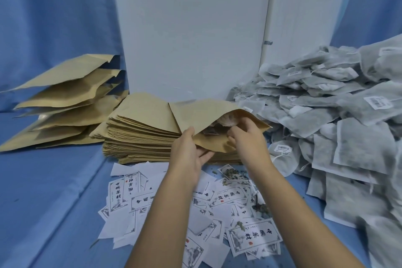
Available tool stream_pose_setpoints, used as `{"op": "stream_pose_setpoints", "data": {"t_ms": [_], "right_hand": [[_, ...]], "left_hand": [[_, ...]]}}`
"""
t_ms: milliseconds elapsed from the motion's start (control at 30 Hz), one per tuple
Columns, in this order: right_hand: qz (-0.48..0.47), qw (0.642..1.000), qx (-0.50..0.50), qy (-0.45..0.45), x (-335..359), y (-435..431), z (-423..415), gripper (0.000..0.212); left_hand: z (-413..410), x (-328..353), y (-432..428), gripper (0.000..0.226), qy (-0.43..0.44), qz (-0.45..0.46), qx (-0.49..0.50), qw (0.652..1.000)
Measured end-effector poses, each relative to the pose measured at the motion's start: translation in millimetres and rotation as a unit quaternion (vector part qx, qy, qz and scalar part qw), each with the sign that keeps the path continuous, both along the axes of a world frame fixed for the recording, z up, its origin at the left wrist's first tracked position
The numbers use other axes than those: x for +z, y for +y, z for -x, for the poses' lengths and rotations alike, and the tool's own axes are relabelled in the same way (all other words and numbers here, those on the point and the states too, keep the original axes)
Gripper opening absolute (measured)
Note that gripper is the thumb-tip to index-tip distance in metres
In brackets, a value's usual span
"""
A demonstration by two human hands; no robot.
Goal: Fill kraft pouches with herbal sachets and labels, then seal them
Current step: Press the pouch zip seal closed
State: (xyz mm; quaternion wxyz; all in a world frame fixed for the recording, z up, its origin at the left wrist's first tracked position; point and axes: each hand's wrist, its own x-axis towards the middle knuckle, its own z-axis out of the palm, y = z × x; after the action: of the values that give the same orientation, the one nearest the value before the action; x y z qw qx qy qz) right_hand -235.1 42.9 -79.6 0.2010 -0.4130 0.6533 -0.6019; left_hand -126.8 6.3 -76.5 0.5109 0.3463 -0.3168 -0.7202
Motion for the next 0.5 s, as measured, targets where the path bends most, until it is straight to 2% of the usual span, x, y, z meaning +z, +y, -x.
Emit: {"op": "stream_pose_setpoints", "data": {"t_ms": [100, 167, 233, 267, 300, 367, 433, 500], "right_hand": [[0.049, 0.997, 0.042, -0.048, -1, 0, 1, 0.036], [0.067, 0.996, 0.058, -0.026, 2, -1, 0, 0.039], [0.062, 0.996, 0.053, 0.043, 5, -7, 0, 0.039], [0.050, 0.993, 0.037, 0.096, 8, -11, 0, 0.032], [0.033, 0.987, 0.017, 0.155, 11, -15, -1, 0.025], [-0.004, 0.969, -0.002, 0.246, 19, -23, -6, 0.026], [-0.041, 0.954, 0.012, 0.298, 24, -33, -8, 0.015], [-0.072, 0.940, 0.023, 0.331, 27, -40, -10, 0.021]], "left_hand": [[4, 0, 3, 0.020, -0.006, 0.021, 0.008, 1.000], [6, 0, 3, 0.020, -0.009, 0.017, 0.001, 1.000], [6, 1, 3, 0.019, -0.015, 0.016, -0.003, 1.000], [6, 1, 3, 0.019, -0.016, 0.016, -0.004, 1.000], [6, 2, 3, 0.019, -0.016, 0.018, -0.006, 1.000], [6, 3, 2, 0.018, -0.005, 0.020, -0.011, 1.000], [5, 4, 2, 0.018, 0.011, 0.017, -0.017, 1.000], [5, 5, 2, 0.018, 0.026, 0.011, -0.021, 0.999]]}}
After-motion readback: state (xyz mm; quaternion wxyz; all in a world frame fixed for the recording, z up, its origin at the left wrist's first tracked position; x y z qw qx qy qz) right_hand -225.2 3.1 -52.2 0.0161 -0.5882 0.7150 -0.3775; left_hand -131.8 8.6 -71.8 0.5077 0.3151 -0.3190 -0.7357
